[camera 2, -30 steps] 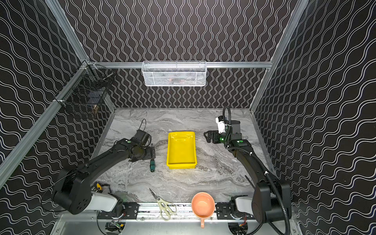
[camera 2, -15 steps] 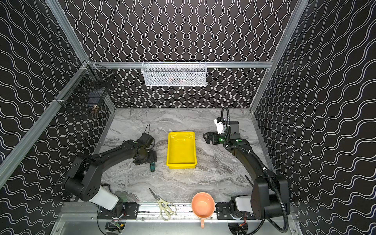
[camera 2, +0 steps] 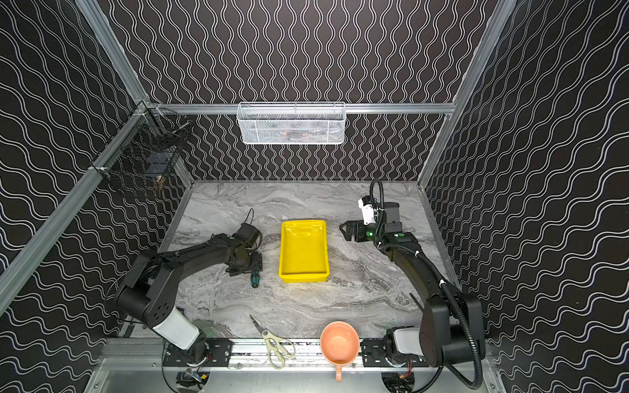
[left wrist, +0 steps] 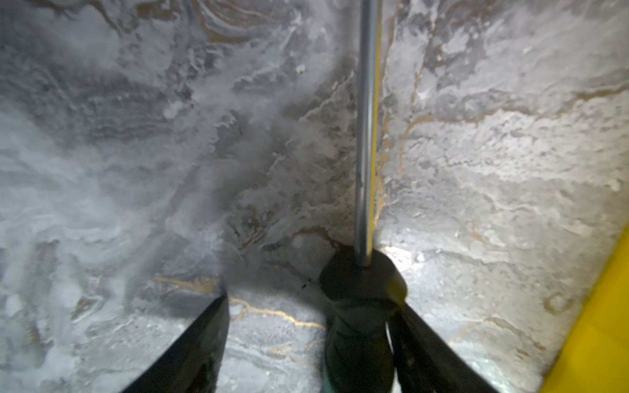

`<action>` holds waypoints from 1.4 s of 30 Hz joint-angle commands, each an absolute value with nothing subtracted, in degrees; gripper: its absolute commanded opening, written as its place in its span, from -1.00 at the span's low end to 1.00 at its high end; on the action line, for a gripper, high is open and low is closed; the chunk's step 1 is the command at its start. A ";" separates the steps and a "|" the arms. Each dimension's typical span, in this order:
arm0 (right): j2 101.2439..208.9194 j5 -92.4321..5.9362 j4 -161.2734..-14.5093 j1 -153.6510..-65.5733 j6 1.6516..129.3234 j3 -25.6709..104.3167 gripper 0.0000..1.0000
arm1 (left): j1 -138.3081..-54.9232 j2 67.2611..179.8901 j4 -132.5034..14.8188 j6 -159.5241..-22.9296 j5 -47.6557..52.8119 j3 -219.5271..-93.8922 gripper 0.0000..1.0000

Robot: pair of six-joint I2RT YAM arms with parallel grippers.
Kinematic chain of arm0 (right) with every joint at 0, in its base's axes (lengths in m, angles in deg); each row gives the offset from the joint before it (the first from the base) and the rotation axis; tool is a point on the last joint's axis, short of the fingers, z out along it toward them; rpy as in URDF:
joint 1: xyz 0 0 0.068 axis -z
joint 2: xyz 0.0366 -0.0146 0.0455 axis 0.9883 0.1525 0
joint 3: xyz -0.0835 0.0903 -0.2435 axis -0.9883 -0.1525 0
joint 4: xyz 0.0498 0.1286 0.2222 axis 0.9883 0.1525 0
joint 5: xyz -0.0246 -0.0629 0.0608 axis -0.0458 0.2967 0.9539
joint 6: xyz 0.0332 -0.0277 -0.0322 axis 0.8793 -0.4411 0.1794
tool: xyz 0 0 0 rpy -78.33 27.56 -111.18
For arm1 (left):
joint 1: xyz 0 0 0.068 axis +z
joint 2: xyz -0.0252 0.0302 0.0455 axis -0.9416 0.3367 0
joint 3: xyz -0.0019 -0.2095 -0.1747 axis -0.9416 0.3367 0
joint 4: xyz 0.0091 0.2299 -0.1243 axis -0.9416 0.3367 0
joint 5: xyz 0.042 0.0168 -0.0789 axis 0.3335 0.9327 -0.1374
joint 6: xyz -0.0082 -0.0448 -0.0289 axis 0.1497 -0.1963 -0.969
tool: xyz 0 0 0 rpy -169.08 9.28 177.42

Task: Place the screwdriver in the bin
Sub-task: 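Close the left gripper on the green-and-black screwdriver handle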

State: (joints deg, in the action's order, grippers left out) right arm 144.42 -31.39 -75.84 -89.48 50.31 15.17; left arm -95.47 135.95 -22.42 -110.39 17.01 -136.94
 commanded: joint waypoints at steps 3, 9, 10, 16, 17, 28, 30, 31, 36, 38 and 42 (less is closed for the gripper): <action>144.62 -30.71 -75.70 -89.58 49.54 15.24 1.00 | -95.59 136.99 -23.97 -110.13 15.62 -137.00 0.44; 144.71 -30.80 -75.53 -89.58 49.54 15.33 0.99 | -95.86 135.98 -22.45 -110.54 14.69 -137.26 0.37; 144.71 -30.80 -75.53 -89.58 49.53 15.33 1.00 | -95.99 135.58 -22.01 -110.65 14.51 -137.24 0.36; 144.91 -30.95 -75.52 -89.58 49.52 15.50 1.00 | -97.01 133.82 -20.24 -111.18 13.73 -137.44 0.29; 144.98 -30.98 -75.46 -89.58 49.46 15.50 0.99 | -97.21 133.78 -20.12 -111.10 13.62 -137.36 0.28; 144.62 -31.15 -75.44 -89.65 49.47 15.30 0.99 | -98.21 135.74 -19.90 -110.34 12.96 -137.16 0.14; 144.62 -31.11 -75.44 -89.67 49.46 15.24 0.99 | -98.38 135.98 -20.36 -110.50 12.76 -137.03 0.10; 144.62 -31.06 -75.44 -89.67 49.46 15.24 0.99 | -98.43 136.09 -20.57 -110.51 12.78 -137.00 0.08; 144.72 -30.67 -75.62 -89.67 49.55 15.20 0.99 | -98.47 137.69 -21.53 -109.64 13.18 -136.89 -0.02; 144.71 -30.71 -75.53 -89.67 49.55 15.24 0.99 | -98.53 138.43 -21.74 -109.49 13.18 -136.99 -0.05; 144.37 -30.80 -75.79 -89.67 49.55 14.90 0.99 | -98.45 139.14 -23.00 -109.43 12.75 -136.65 -0.16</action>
